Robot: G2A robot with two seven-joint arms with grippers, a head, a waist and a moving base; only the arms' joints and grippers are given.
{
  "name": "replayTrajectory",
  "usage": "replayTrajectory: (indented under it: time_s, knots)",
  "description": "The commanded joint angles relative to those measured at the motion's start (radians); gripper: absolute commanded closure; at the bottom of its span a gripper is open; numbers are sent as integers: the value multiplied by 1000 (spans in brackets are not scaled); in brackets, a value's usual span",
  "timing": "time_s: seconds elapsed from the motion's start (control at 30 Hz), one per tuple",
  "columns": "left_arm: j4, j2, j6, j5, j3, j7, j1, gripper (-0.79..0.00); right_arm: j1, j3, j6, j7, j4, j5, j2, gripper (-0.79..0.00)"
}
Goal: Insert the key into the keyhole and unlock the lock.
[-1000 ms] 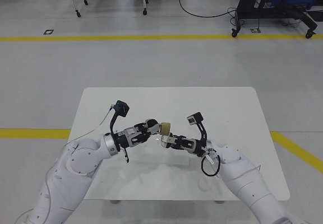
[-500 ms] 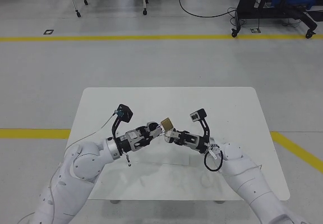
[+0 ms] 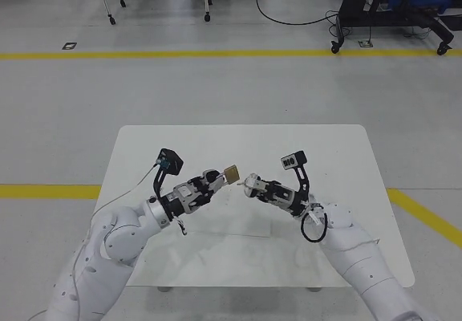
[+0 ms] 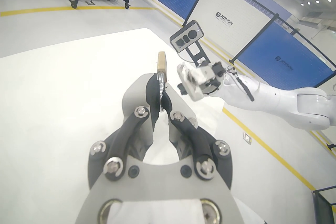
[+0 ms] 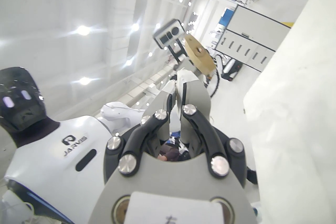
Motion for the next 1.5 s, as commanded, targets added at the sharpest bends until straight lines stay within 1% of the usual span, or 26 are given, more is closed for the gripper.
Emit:
replayTrajectory:
  time_s: [0.0,0.13,0.33,0.57,0.67,0.9,1.1,1.47]
  knots:
    - [-12,1,-5,26,-2,30,16,0,-7,23,13,13,6,51,1,0]
    - [-51,2,-27,84,7,63,47,0,9,22,-23,-23,66,39,-12,0]
    - [-114,7,-63,158,15,96,103,0,60,-32,-63,-63,154,56,-55,0]
    - [-128,9,-58,188,9,105,122,0,84,-82,-40,-40,167,28,-87,0]
    - [-126,8,-41,206,10,119,120,0,87,-77,-33,-34,173,35,-92,0]
    - [-121,1,32,310,30,208,126,0,74,-44,-3,-3,159,58,-95,0]
    - [-104,-6,68,350,49,252,117,0,56,-17,35,35,131,63,-94,0]
    - [-80,-17,124,393,69,304,107,0,15,21,30,30,64,-1,-93,0]
